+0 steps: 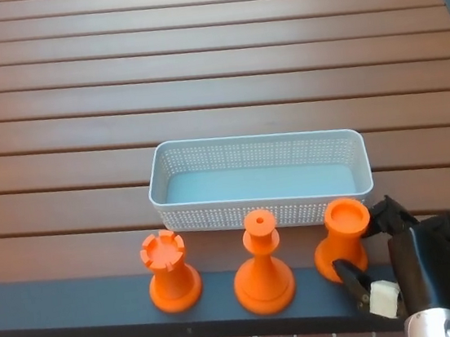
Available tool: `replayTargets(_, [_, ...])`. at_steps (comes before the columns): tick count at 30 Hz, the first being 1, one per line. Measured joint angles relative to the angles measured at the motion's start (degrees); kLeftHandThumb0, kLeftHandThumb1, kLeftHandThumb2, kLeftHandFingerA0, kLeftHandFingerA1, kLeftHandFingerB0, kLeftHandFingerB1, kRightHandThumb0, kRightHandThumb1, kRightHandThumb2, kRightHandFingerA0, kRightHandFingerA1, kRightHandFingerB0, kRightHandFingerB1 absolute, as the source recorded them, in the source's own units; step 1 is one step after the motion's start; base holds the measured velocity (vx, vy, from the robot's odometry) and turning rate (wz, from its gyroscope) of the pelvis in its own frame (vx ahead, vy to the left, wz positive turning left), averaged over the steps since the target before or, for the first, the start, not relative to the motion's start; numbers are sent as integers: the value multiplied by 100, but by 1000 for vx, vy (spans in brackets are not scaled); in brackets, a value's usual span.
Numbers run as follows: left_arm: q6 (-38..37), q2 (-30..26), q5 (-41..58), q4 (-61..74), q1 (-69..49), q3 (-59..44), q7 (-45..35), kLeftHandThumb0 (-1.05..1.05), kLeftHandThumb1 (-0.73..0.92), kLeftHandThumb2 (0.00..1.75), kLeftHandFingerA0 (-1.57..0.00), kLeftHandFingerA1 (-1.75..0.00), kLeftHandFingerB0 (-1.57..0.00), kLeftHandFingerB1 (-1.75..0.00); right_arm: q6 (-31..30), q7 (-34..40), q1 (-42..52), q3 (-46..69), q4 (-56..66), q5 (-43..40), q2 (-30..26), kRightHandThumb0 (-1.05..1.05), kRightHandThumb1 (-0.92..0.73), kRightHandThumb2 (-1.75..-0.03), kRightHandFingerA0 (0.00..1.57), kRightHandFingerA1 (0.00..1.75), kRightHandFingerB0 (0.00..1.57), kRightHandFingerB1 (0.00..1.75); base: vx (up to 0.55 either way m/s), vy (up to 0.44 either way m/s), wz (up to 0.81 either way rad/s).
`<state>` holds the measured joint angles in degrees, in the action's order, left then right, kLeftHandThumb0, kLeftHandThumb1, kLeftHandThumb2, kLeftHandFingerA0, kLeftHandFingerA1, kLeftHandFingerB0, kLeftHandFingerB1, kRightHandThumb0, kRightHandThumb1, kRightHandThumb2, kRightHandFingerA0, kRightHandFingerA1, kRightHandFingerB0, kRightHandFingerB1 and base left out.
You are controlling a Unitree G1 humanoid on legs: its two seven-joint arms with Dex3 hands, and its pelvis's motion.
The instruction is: Using the right hand to place 3 different shape and weight chess pieces into a small container
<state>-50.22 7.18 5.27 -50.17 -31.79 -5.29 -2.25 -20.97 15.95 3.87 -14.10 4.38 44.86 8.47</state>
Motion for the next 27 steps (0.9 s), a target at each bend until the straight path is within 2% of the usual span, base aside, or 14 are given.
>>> replayTargets(5, [-66, 47, 240, -248, 147, -162, -321, -16, 26, 159, -127, -138, -116, -122, 401, 248, 78, -186, -146, -207, 47, -37, -49, -103, 138, 129, 78, 103, 0, 0, 0])
replayTargets(6, [-87, 56, 281, -293, 173, -198, -389, -16, 22, 159, -133, -134, -117, -125, 469, 296, 88, -216, -172, -250, 47, -54, -70, -58, 151, 108, 53, 128, 0, 0, 0])
replayTargets(10, [-156, 60, 312, -387, 211, -236, -472, -17, 29, 158, -132, -137, -117, -128, 601, 290, 128, -342, -155, -387, 43, -55, -70, -58, 154, 109, 55, 123, 0, 0, 0])
replayTargets(11, [-170, 60, 312, -393, 211, -239, -473, -17, 28, 157, -134, -136, -118, -128, 622, 276, 137, -365, -145, -419, 41, -36, -54, -104, 148, 132, 68, 94, 0, 0, 0])
replayTargets(15, [-200, 78, 309, -402, 202, -246, -470, -16, 29, 156, -132, -137, -118, -127, 766, 203, 177, -452, -131, -574, 12, -36, -53, -104, 148, 132, 68, 94, 0, 0, 0])
replayTargets(16, [-201, 83, 309, -402, 199, -246, -469, -15, 32, 155, -134, -141, -117, -132, 794, 196, 183, -463, -131, -600, 4, -61, -70, -59, 141, 118, 42, 132, 0, 0, 0])
replayTargets(21, [-193, 203, 385, -348, 133, -282, -519, -15, 32, 155, -134, -141, -117, -132, 852, 165, 182, -480, -131, -684, -43, -61, -70, -59, 141, 118, 42, 132, 0, 0, 0])
replayTargets(22, [-191, 217, 403, -341, 115, -287, -532, -14, 30, 159, -130, -149, -115, -140, 850, 159, 180, -480, -131, -685, -47, -63, -65, -59, 108, 118, 12, 130, 0, 0, 0])
replayTargets(26, [-182, 247, 460, -312, 64, -300, -589, -14, 30, 159, -130, -149, -115, -140, 809, 88, 86, -478, -168, -699, -103, -63, -65, -59, 108, 118, 12, 130, 0, 0, 0])
replayTargets(27, [-179, 247, 465, -309, 64, -300, -596, -18, 24, 168, -134, -147, -118, -140, 795, 67, 60, -477, -175, -703, -118, -72, -65, -56, 42, 141, 2, 99, 0, 0, 0])
